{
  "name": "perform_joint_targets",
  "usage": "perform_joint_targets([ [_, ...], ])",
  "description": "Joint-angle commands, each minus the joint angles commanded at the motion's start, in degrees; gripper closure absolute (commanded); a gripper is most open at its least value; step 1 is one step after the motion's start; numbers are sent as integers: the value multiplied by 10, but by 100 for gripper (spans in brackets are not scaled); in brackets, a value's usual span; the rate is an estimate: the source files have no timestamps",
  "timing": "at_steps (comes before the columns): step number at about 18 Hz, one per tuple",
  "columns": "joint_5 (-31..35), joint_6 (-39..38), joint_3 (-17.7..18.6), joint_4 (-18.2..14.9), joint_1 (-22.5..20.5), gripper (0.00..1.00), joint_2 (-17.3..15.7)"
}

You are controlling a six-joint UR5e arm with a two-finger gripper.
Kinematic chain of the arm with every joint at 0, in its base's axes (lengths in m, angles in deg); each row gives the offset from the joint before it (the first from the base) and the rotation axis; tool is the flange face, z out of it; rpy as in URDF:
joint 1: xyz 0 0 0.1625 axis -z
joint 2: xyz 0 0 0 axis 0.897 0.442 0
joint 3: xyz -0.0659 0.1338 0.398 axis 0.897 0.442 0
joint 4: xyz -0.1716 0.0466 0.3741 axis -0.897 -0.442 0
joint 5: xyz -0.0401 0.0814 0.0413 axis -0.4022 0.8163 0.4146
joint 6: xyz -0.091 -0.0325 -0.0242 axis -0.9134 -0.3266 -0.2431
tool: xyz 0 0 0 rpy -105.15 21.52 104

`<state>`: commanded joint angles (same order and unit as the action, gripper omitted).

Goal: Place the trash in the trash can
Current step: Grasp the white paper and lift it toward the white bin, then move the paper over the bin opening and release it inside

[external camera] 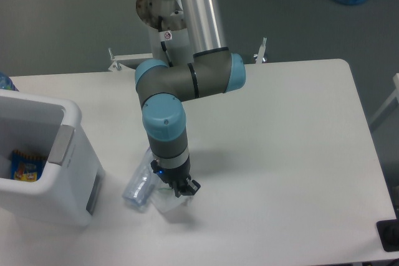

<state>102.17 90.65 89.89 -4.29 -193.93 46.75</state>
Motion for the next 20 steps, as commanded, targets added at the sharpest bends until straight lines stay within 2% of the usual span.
perform_joint_targets([
  [4, -144, -54, -32, -3, -36, 100, -47],
  [6, -195, -90, -41, -3, -44, 100, -72],
  [10, -248, -152, -69, -3, -42, 100, -101],
  [15, -317, -236, -114, -2, -31, 100, -116],
  [20, -328, -253, -109, -2, 33, 100, -137],
])
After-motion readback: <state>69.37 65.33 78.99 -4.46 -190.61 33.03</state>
